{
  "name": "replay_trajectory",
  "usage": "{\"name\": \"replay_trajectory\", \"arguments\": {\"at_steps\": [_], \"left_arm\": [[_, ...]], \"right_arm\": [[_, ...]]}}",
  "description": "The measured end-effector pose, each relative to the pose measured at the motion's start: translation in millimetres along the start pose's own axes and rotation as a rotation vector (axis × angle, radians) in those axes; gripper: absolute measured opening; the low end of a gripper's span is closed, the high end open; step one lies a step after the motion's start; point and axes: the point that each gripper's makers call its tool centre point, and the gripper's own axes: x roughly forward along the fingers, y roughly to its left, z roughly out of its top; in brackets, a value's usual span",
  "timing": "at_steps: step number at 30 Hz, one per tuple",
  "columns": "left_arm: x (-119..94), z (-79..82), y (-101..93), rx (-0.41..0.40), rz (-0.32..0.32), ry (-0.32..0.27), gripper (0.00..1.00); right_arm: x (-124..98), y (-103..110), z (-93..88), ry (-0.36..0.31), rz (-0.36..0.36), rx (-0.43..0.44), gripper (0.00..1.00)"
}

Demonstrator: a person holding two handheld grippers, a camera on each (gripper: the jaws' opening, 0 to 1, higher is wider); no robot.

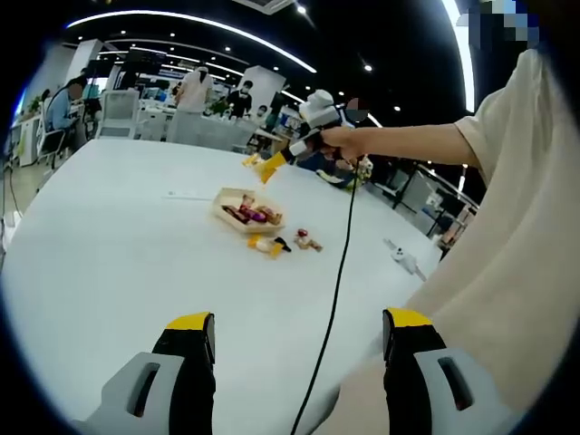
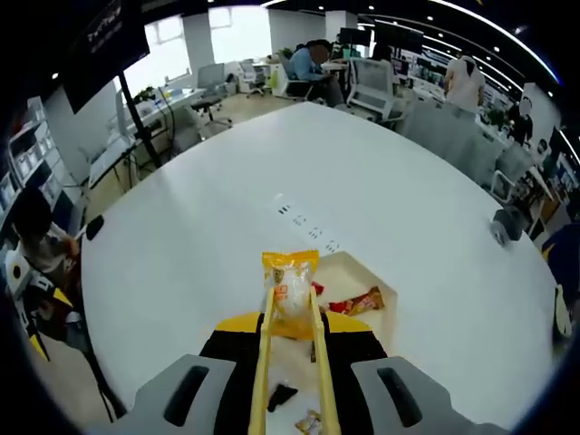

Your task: Place the target food into the container with the food tongs after gripping and lifting it, then release it inside without dropping or visibly crushing the food.

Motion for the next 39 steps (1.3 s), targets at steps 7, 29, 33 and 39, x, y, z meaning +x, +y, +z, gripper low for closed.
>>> {"name": "replay_trajectory", "arguments": {"at_steps": [7, 29, 33, 39], "left_arm": [[2, -0.1, 0.5, -0.002, -0.001, 0.004, 0.75], [3, 2.6, 2.0, 0.0, 0.001, 0.005, 0.75], [3, 2.4, 1.6, 0.001, 0.0, 0.007, 0.75], [4, 3.0, -0.3, 0.006, -0.005, 0.009, 0.75]], "right_arm": [[-1, -9, 3.3, -0.011, -0.013, 0.007, 0.24], [-7, -27, 6.3, -0.036, -0.033, 0.041, 0.24], [-8, -30, 6.8, -0.04, -0.042, 0.036, 0.24], [-12, -35, 6.8, -0.059, -0.056, 0.054, 0.25]]}}
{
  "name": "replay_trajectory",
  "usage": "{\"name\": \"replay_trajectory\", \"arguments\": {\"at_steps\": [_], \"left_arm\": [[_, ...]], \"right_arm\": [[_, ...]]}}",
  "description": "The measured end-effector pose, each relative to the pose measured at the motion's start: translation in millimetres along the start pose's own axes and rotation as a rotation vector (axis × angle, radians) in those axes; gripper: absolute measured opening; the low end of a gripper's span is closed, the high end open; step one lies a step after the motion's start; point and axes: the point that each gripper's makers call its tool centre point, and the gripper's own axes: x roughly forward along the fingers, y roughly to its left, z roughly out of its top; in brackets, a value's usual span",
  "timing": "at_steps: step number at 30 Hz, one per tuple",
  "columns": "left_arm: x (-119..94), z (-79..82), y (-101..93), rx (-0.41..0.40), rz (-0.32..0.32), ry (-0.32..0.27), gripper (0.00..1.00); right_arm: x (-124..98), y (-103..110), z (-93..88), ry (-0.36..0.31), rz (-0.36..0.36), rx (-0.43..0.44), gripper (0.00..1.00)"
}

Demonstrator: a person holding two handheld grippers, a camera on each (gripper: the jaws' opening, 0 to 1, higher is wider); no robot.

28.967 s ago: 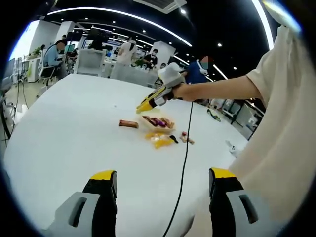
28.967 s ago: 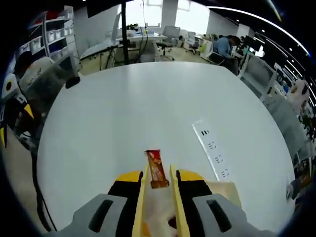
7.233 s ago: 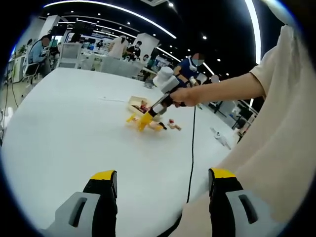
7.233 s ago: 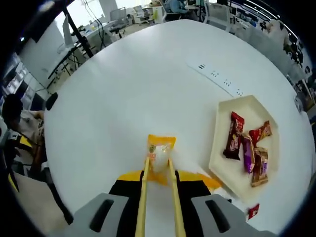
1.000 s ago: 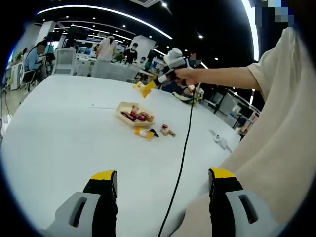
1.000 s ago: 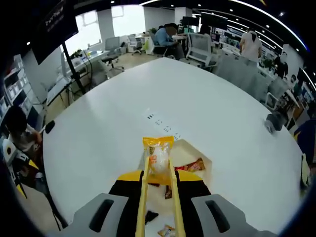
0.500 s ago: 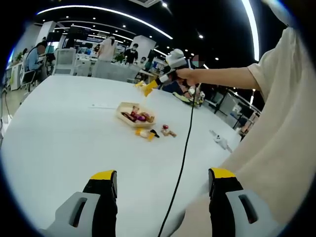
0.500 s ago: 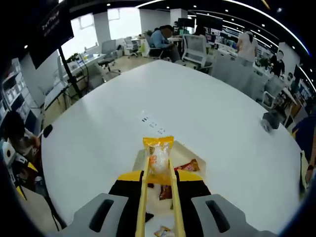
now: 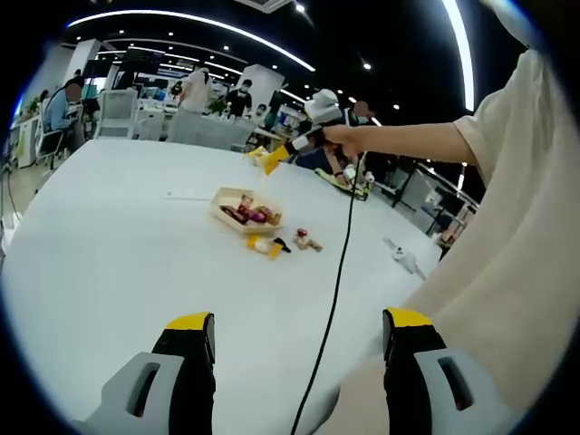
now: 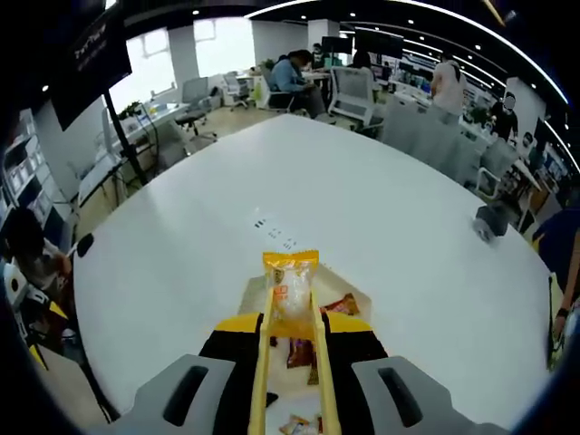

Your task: Place the target food into the container with the food tongs after gripping and lifting it, then release it inside without dropping or visibly crushing the food.

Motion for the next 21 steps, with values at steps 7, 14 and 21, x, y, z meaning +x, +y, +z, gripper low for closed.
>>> {"name": "replay_trajectory", "arguments": {"at_steps": [7, 14, 21], "left_arm": [[1, 1.0, -1.3, 0.005, -0.003, 0.002, 0.75], [2, 0.7, -2.5, 0.007, -0.004, 0.003, 0.75], [3, 0.5, -3.4, 0.008, -0.006, 0.005, 0.75]], "right_arm": [[-1, -2, -2.7, -0.003, -0.004, 0.002, 0.25], [-1, 0, -4.9, 0.001, 0.001, 0.0, 0.25], [-2, 5, -10.9, 0.005, 0.008, 0.006, 0.25]]}}
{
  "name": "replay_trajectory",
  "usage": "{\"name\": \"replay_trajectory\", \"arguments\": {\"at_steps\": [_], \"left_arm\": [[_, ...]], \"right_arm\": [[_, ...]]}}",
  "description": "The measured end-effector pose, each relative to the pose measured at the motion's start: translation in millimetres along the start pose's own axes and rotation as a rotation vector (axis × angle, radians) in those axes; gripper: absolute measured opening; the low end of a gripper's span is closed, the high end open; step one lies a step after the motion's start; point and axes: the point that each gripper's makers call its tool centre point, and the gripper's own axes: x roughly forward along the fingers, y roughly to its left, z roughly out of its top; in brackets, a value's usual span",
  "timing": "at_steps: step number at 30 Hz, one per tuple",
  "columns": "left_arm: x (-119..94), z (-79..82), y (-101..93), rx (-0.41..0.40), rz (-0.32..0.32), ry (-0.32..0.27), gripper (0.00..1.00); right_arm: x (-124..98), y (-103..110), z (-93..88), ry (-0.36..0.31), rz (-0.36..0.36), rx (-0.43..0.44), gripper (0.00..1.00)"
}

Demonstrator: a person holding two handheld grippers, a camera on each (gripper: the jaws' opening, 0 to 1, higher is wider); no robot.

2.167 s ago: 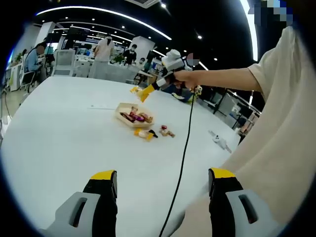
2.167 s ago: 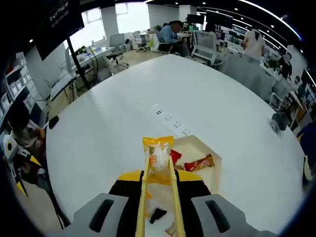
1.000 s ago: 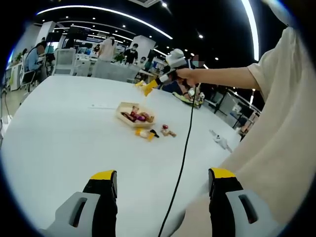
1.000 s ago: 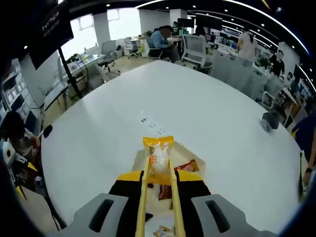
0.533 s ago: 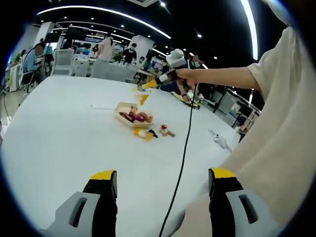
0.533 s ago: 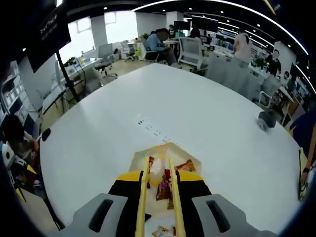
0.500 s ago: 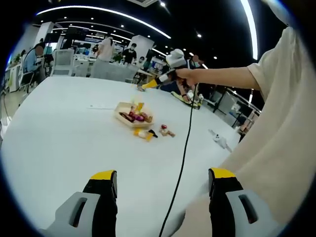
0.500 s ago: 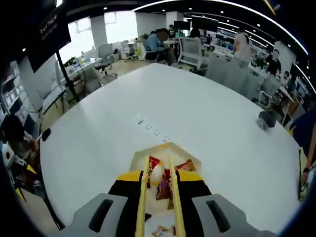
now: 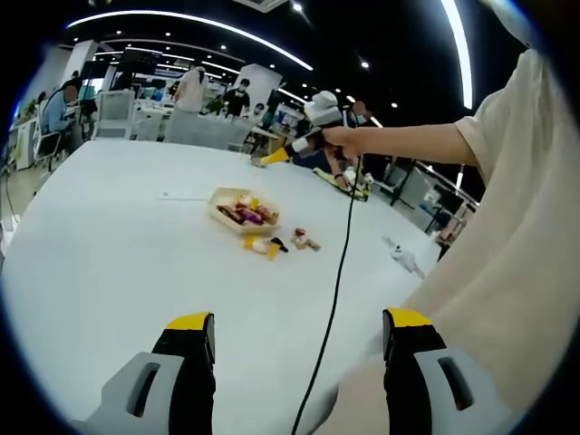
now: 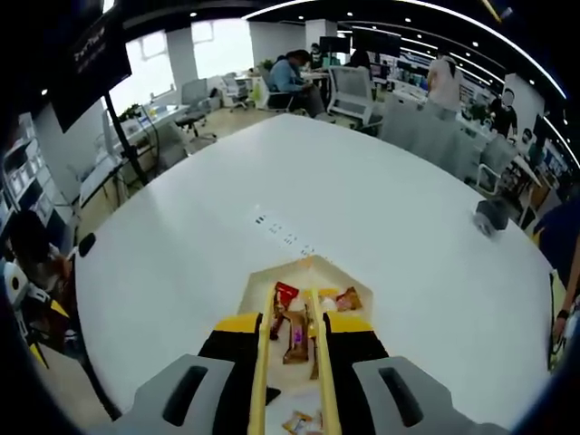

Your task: Place the target food into the container with the food tongs after gripping and lifting it, then release it inside without dropping or visibly crushing the food.

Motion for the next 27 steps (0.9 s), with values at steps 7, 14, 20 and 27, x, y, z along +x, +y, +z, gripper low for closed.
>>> {"name": "replay_trajectory", "arguments": {"at_steps": [7, 14, 20, 27], "left_arm": [[1, -1.5, -0.7, 0.002, -0.004, 0.006, 0.75], [2, -3.0, -3.2, 0.003, -0.011, 0.01, 0.75], [2, -3.6, -4.2, 0.002, -0.01, 0.009, 0.76], [1, -5.3, -5.5, 0.003, -0.014, 0.011, 0.76]], "right_arm": [[0, 6, -9.6, 0.008, 0.012, 0.011, 0.26], [3, 17, -22.4, 0.022, 0.029, 0.024, 0.26], [4, 27, -31.7, 0.027, 0.038, 0.029, 0.26], [4, 38, -44.1, 0.037, 0.056, 0.036, 0.26]]}}
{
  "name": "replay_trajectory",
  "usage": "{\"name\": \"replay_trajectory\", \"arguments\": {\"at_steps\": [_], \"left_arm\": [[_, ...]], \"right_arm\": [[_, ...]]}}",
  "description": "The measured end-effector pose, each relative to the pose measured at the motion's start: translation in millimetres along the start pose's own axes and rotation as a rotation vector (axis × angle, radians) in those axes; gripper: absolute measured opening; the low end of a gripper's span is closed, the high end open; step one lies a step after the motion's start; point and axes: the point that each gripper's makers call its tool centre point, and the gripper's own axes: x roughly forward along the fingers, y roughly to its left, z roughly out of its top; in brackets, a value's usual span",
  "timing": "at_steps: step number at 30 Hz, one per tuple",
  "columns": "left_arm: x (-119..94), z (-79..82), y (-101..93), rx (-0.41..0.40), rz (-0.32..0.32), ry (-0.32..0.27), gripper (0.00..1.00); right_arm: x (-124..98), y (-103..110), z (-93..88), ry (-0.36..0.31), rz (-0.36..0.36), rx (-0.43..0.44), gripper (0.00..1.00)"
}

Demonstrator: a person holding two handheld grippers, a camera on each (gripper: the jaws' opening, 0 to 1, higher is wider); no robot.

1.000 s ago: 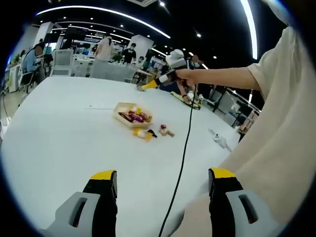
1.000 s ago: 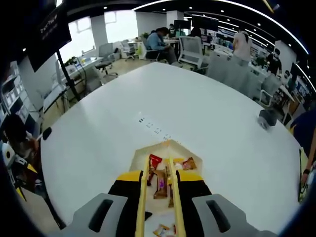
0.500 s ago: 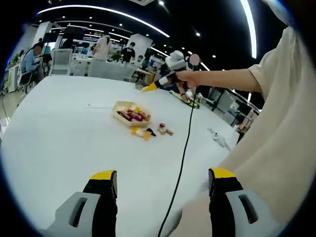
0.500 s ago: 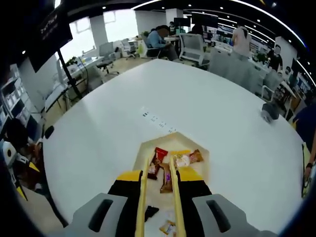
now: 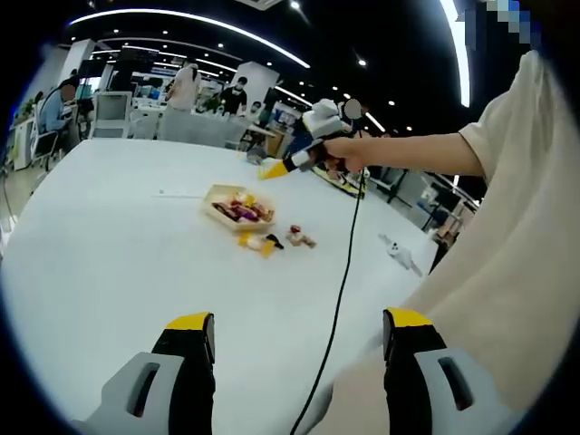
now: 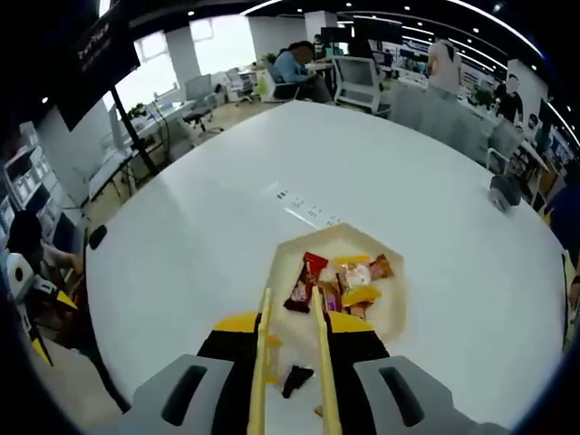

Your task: Place the target food into the container with the food tongs after gripping and lifting it, then release it inside without dropping or visibly crushing the food.

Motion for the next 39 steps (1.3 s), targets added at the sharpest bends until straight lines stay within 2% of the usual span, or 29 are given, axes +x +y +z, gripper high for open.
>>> {"name": "replay_trajectory", "arguments": {"at_steps": [7, 17, 28, 39], "left_arm": [[-1, -1.4, -1.6, 0.002, -0.003, 0.002, 0.76], [-1, -3.5, -3.9, 0.001, -0.005, 0.003, 0.76], [-2, -5.0, -4.0, -0.002, -0.005, 0.004, 0.76], [-3, -6.9, -4.0, -0.008, -0.003, 0.006, 0.76]], "right_arm": [[4, 17, -18.3, 0.026, 0.025, -0.001, 0.26], [10, 36, -34.5, 0.062, 0.051, -0.017, 0.27], [17, 49, -56.1, 0.115, 0.079, -0.024, 0.27], [20, 52, -71.5, 0.16, 0.086, -0.035, 0.27]]}}
